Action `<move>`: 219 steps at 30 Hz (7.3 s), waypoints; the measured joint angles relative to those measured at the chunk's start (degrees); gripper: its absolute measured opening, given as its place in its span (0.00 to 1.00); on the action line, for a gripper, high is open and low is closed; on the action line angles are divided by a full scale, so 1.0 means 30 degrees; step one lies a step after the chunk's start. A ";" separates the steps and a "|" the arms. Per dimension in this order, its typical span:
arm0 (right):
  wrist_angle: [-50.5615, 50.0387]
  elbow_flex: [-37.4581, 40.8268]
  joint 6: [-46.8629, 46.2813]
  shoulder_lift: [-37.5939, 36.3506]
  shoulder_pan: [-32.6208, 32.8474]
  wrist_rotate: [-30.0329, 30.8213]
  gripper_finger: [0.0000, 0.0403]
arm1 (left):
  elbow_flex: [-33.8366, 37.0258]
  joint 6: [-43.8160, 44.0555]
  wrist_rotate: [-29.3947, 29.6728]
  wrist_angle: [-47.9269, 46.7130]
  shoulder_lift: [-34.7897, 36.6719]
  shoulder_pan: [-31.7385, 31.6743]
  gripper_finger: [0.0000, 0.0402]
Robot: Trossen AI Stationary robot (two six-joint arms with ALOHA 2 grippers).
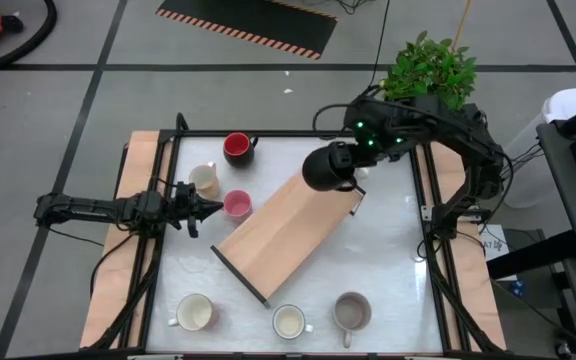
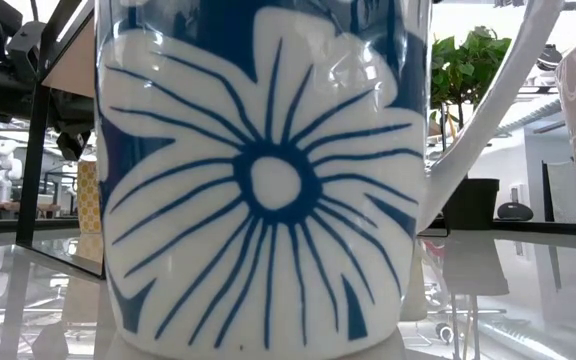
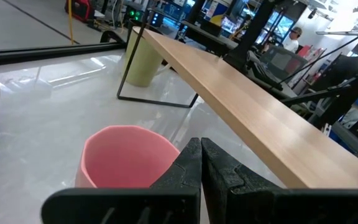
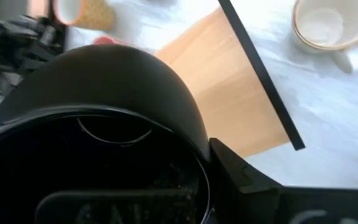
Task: Place coffee mugs
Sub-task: Put the right black mug on top of the shelf
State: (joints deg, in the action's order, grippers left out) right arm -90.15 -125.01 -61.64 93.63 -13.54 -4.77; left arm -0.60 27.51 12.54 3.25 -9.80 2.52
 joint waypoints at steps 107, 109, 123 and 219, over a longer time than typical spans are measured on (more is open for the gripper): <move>0.2183 1.0978 -0.0139 -0.3346 -0.0328 0.1062 0.18 | -0.0007 -0.1122 0.0354 0.3002 0.0007 0.0002 0.00; 0.2139 1.0978 -0.0154 -0.3346 -0.0328 0.1066 0.18 | -0.0007 -0.1107 0.0354 0.3002 0.0007 0.0000 0.00; 0.2996 1.0978 -0.0189 -0.3606 -0.0328 0.1084 0.27 | -0.0007 -0.0998 0.0361 0.3007 0.0007 0.0007 0.00; 0.3361 1.0949 -0.0446 -0.4868 -0.0204 0.2043 0.37 | -0.0007 -0.0488 0.0824 0.3033 0.0000 0.0002 0.00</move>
State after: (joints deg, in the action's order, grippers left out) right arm -80.07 -92.16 -62.98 79.02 -14.15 1.36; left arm -0.62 26.04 15.02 12.34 -9.80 2.53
